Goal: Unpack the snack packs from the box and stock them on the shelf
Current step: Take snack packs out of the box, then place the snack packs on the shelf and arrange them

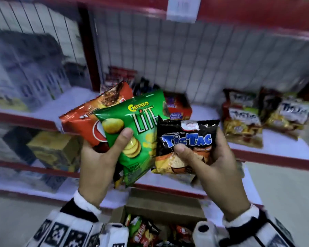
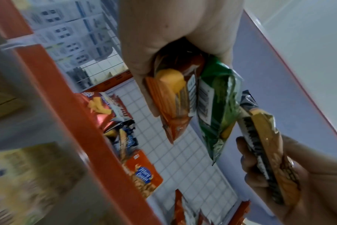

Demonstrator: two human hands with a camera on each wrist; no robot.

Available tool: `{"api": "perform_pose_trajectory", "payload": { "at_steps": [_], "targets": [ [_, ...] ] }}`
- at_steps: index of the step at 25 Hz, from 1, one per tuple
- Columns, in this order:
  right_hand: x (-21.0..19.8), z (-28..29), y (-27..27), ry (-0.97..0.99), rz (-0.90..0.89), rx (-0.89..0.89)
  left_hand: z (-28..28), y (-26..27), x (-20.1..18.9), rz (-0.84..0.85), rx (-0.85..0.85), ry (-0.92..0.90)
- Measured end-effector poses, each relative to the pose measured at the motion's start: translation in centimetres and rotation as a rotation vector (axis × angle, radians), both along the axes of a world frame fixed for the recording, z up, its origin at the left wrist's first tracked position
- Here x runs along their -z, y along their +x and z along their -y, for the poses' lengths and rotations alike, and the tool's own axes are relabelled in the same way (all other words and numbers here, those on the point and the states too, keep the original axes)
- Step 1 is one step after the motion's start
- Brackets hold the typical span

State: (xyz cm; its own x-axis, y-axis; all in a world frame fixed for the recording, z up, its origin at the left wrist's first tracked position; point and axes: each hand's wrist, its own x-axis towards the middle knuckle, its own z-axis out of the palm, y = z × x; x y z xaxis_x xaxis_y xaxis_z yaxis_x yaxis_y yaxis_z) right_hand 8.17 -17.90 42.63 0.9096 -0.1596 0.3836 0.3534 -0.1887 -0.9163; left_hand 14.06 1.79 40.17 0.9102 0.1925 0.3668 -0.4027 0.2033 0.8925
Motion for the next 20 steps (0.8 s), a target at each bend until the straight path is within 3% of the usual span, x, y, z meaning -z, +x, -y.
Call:
{"api": "perform_pose_trajectory", "payload": {
  "at_steps": [5, 10, 17, 20],
  "targets": [
    [-13.2, 1.7, -1.3, 0.02, 0.084, 0.02, 1.2, -0.7, -12.5, 0.047, 0.001, -0.062],
    [-22.2, 4.9, -2.4, 0.071, 0.11, 0.044, 3.3, -1.1, -21.2, 0.143, 0.038, -0.08],
    [-28.6, 5.8, -2.1, -0.055, 0.107, -0.025, 3.6, -0.7, -25.7, 0.141, 0.018, -0.158],
    [-30.0, 5.3, 0.3, -0.273, 0.058, 0.073, 1.0, 0.6, -26.1, 0.134, -0.044, -0.177]
  ]
}}
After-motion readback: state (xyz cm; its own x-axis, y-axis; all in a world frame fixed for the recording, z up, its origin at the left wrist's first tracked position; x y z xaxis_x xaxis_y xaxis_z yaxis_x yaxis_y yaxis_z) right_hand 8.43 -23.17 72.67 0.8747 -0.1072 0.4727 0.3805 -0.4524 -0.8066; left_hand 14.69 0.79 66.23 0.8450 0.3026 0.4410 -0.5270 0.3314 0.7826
